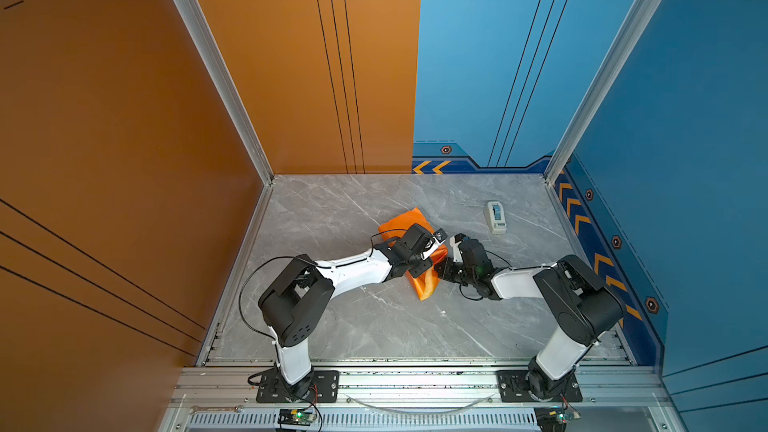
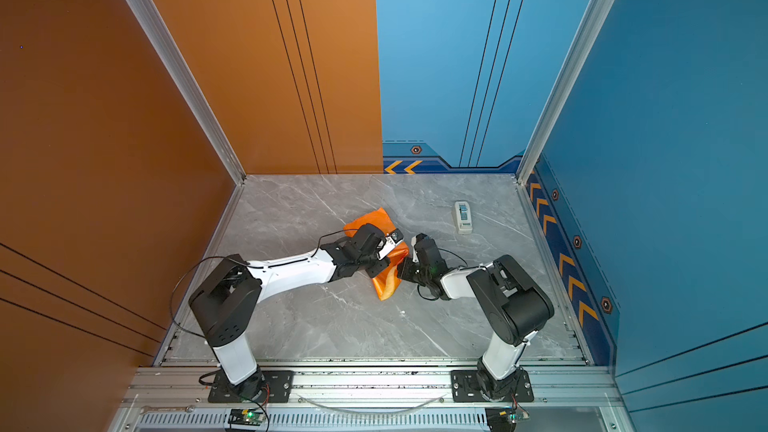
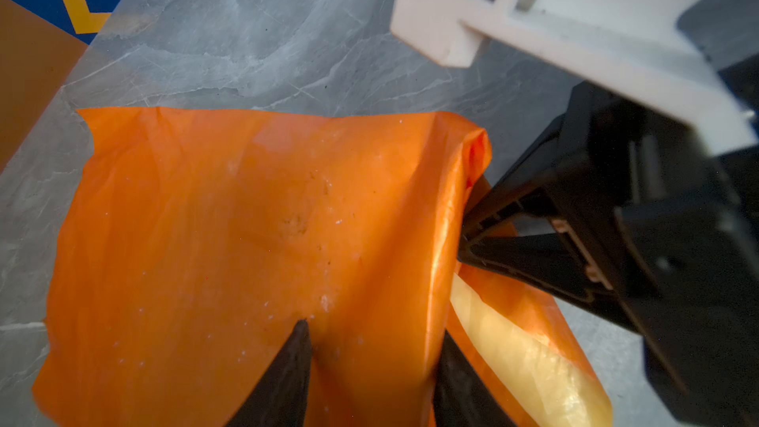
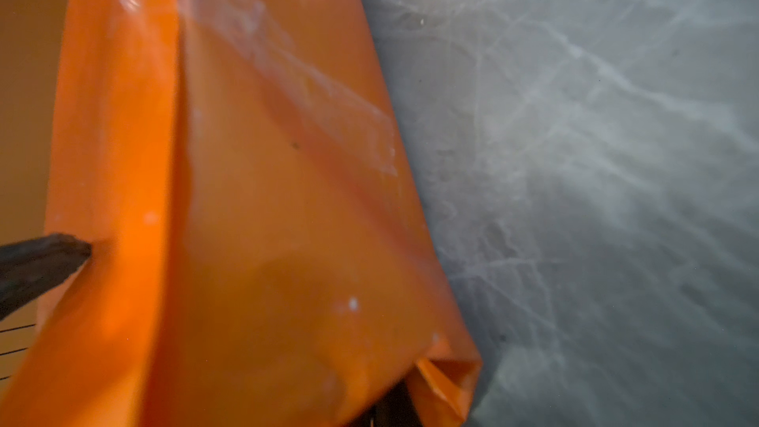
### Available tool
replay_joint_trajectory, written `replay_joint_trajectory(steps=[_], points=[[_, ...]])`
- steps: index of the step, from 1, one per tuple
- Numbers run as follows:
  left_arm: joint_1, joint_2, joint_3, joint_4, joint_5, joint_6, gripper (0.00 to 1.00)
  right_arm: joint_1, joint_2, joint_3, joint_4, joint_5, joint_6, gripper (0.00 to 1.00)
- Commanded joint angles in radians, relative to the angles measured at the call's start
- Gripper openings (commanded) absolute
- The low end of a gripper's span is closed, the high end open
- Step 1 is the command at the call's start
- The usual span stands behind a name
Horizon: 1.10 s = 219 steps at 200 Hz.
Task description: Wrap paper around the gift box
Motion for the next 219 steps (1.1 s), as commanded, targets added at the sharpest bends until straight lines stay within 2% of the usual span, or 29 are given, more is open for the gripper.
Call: replay_joint_trajectory(steps=[1, 31, 77, 120, 146, 172, 219], points=[[0.009, 0.005, -0.034, -0.048, 0.039, -0.018, 0.46, 0.005, 0.049, -0.010, -0.059, 0.056, 0.006, 0.06], [0.009, 0.006, -0.034, -0.048, 0.037, -0.020, 0.46, 0.015, 0.076, -0.016, -0.070, 0.061, 0.011, 0.06], [0.008, 0.010, -0.034, -0.044, 0.042, -0.020, 0.46, 0.020, 0.066, -0.020, -0.058, 0.056, 0.013, 0.14], [0.008, 0.008, -0.033, -0.046, 0.043, -0.021, 0.46, -0.006, 0.022, -0.060, 0.052, -0.017, 0.045, 0.25], [0.009, 0.008, -0.034, -0.044, 0.043, -0.020, 0.46, -0.031, -0.004, -0.083, 0.112, -0.064, 0.059, 0.27], [0.011, 0.008, -0.033, -0.043, 0.044, -0.020, 0.46, -0.045, -0.028, -0.098, 0.126, -0.087, 0.062, 0.25], [0.009, 0.010, -0.034, -0.042, 0.046, -0.021, 0.46, -0.064, -0.037, -0.130, 0.105, -0.062, 0.061, 0.13]])
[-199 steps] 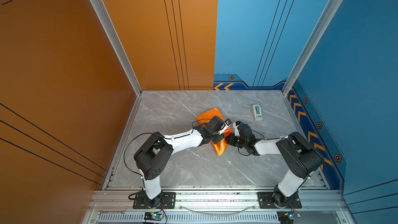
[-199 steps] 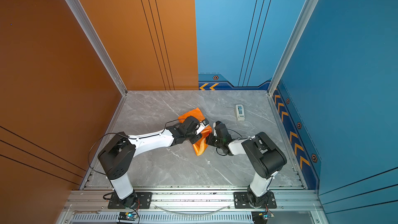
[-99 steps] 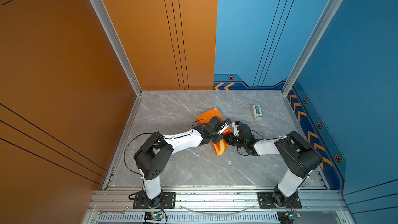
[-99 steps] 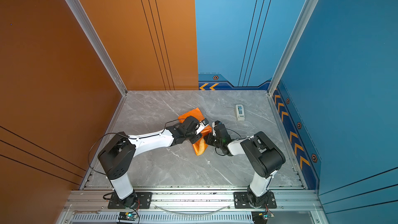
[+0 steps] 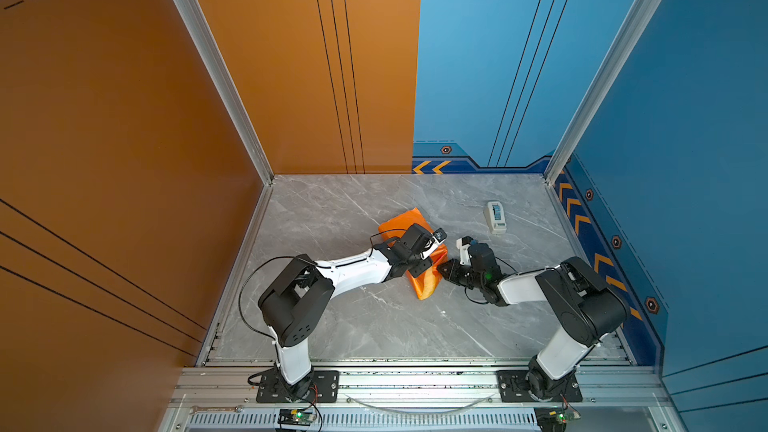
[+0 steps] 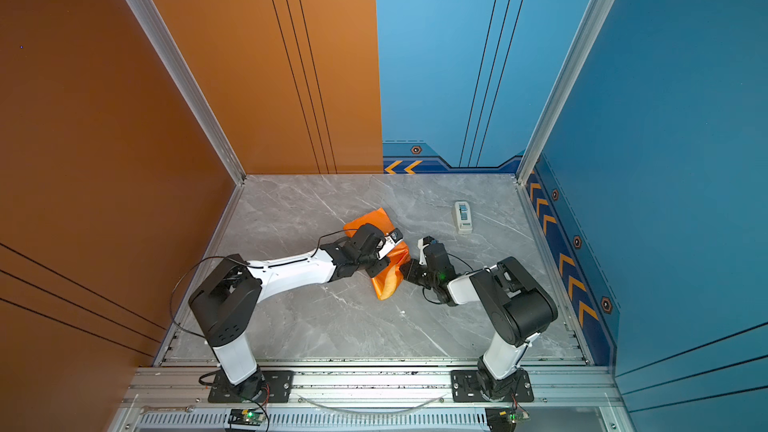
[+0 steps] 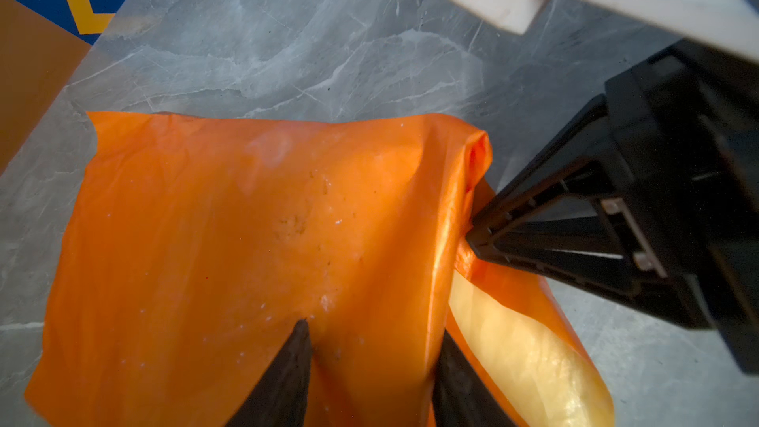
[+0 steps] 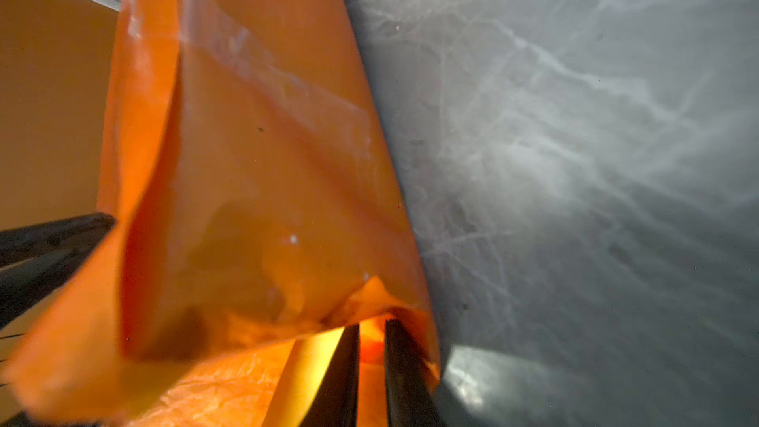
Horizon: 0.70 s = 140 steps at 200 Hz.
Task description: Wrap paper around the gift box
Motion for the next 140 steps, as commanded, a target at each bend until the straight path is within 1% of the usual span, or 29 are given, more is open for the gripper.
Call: replay_joint_trajectory(steps=[1, 18, 33, 67, 105, 140], points=[[0.006, 0.010, -0.030, -0.054, 0.045, -0.018, 0.46, -0.010, -0.018, -0.033, -0.038, 0.015, 0.007, 0.13], [0.006, 0.010, -0.029, -0.054, 0.045, -0.018, 0.46, -0.004, -0.015, -0.037, -0.035, 0.013, 0.003, 0.13], [0.007, 0.010, -0.028, -0.054, 0.046, -0.017, 0.46, 0.010, -0.009, -0.031, -0.038, 0.016, 0.002, 0.16], [0.006, 0.008, -0.030, -0.055, 0.042, -0.019, 0.46, 0.042, -0.001, -0.032, -0.068, 0.052, 0.000, 0.14], [0.006, 0.009, -0.032, -0.052, 0.043, -0.019, 0.46, 0.068, 0.008, -0.017, -0.153, 0.100, -0.007, 0.13], [0.006, 0.011, -0.032, -0.051, 0.046, -0.020, 0.46, 0.080, 0.050, 0.010, -0.150, 0.097, -0.006, 0.12]])
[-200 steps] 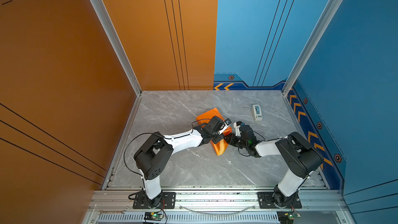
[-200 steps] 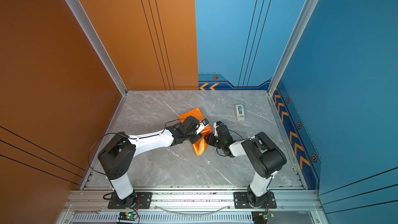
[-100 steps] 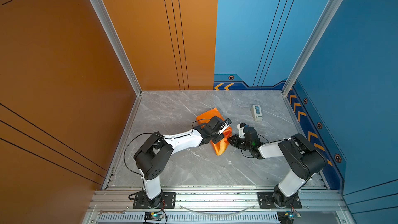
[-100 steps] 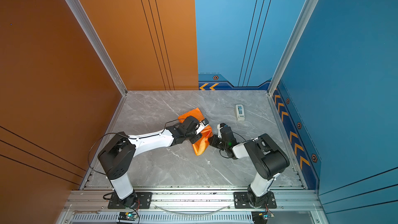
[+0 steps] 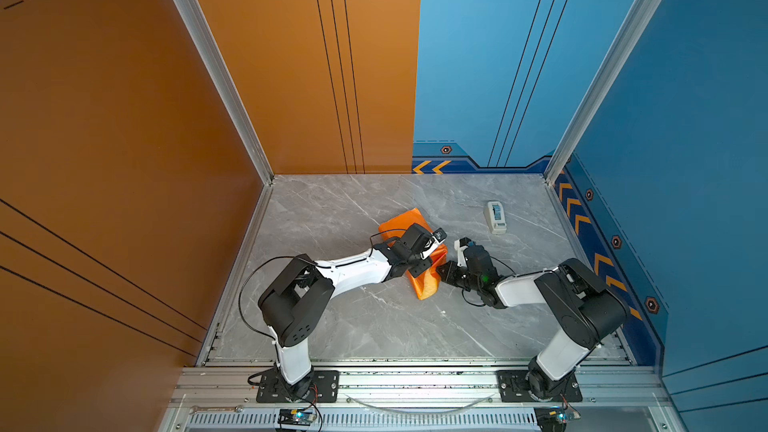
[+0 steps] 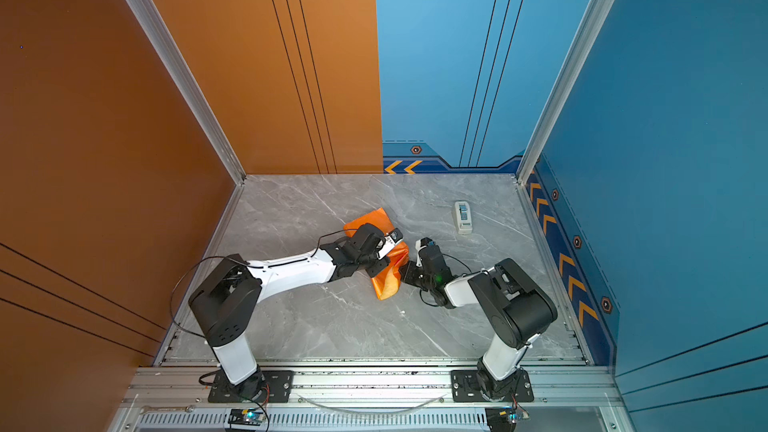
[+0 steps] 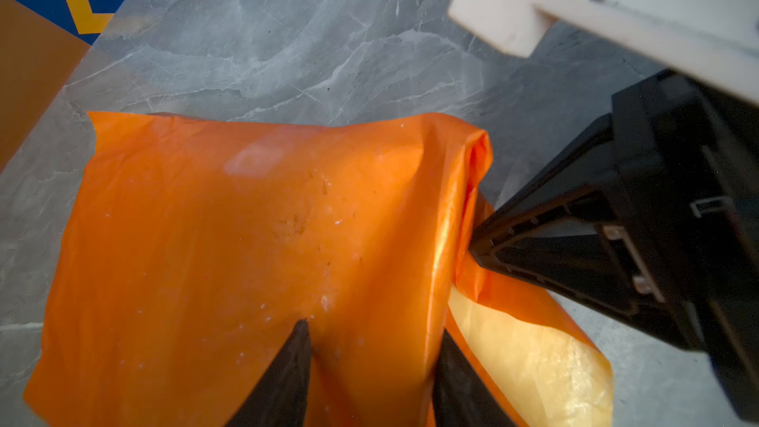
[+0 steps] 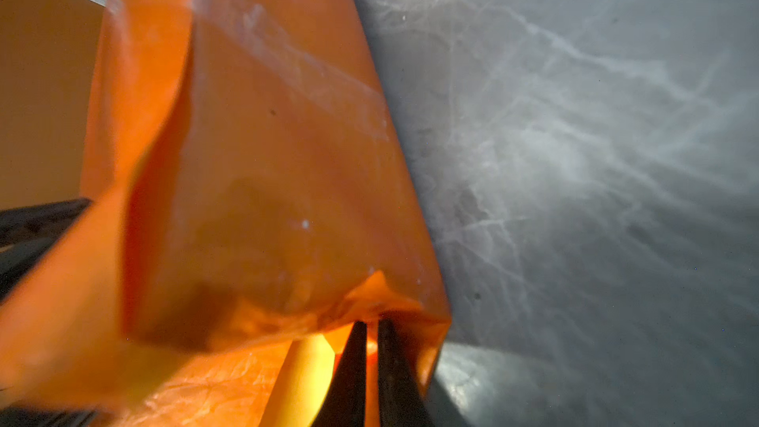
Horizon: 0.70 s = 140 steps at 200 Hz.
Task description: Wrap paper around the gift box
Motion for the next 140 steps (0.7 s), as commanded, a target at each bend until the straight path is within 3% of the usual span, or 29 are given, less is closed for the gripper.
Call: replay_joint_trajectory(steps=[1, 59, 140], points=[[0.004, 0.010, -0.031, -0.051, 0.042, -0.021, 0.46, 0.021, 0.057, 0.007, -0.133, 0.016, -0.006, 0.12], [0.004, 0.005, -0.035, -0.052, 0.039, -0.020, 0.46, 0.047, 0.092, 0.061, -0.111, 0.040, 0.013, 0.16], [0.005, 0.007, -0.034, -0.051, 0.040, -0.022, 0.46, 0.050, 0.038, 0.009, -0.130, 0.037, -0.010, 0.23]])
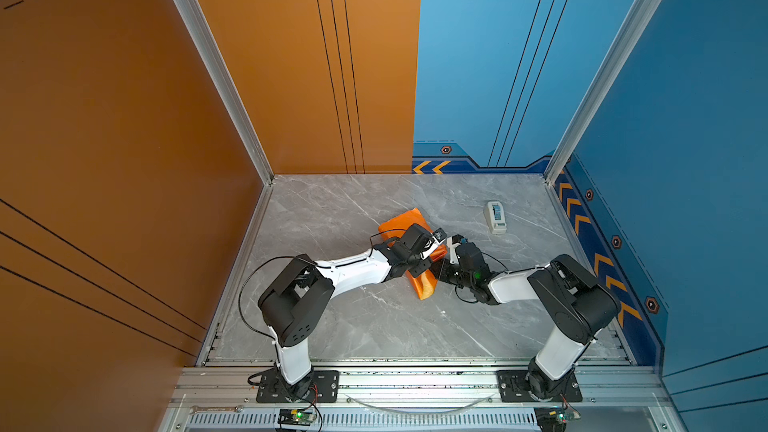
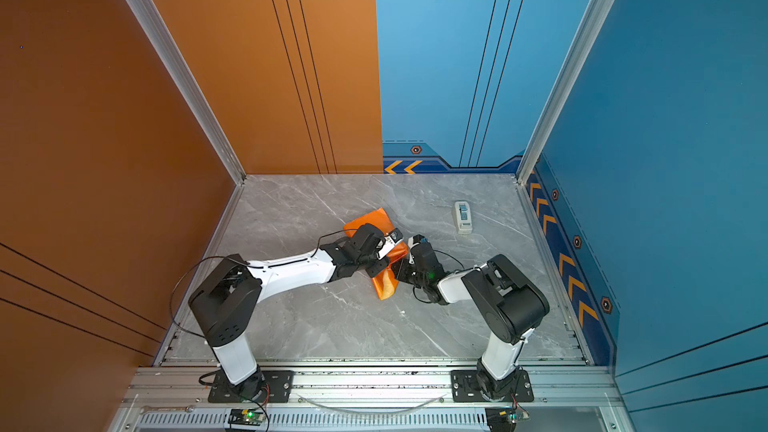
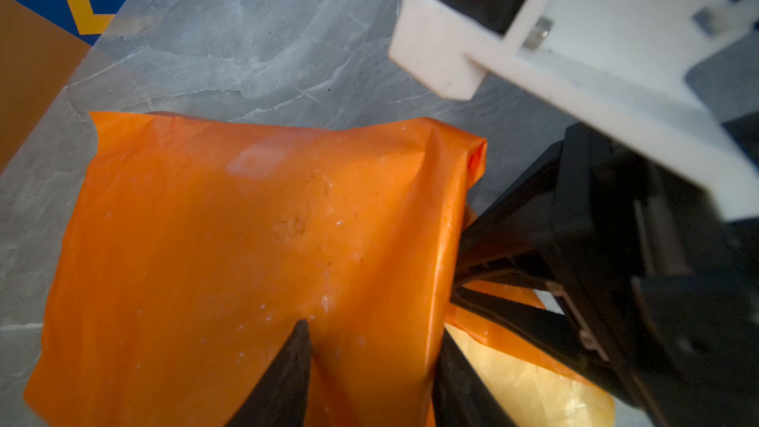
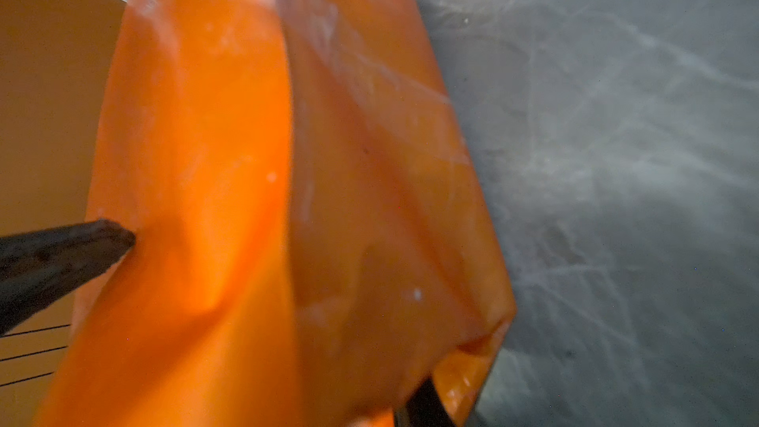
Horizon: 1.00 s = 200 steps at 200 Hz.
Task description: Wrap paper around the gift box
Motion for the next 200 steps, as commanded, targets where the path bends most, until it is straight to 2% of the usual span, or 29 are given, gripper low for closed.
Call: replay_joint_trajectory(steps=[1, 32, 59, 104, 136, 200], points=[[0.004, 0.007, -0.032, -0.058, 0.040, -0.022, 0.46, 0.005, -0.004, -0.052, -0.125, 0.009, -0.011, 0.23], [0.005, 0.005, -0.031, -0.057, 0.039, -0.022, 0.46, -0.010, -0.061, -0.070, -0.087, -0.018, -0.022, 0.27], [0.005, 0.005, -0.031, -0.058, 0.039, -0.022, 0.46, -0.051, -0.083, -0.100, -0.001, -0.084, 0.000, 0.26], [0.004, 0.005, -0.032, -0.057, 0.041, -0.022, 0.46, -0.096, -0.096, -0.126, 0.043, -0.111, 0.019, 0.23], [0.004, 0.005, -0.028, -0.057, 0.041, -0.021, 0.46, -0.109, -0.059, -0.092, 0.017, -0.115, 0.005, 0.14], [0.004, 0.006, -0.029, -0.057, 0.041, -0.019, 0.46, -0.058, -0.003, -0.084, -0.039, -0.100, -0.025, 0.08]])
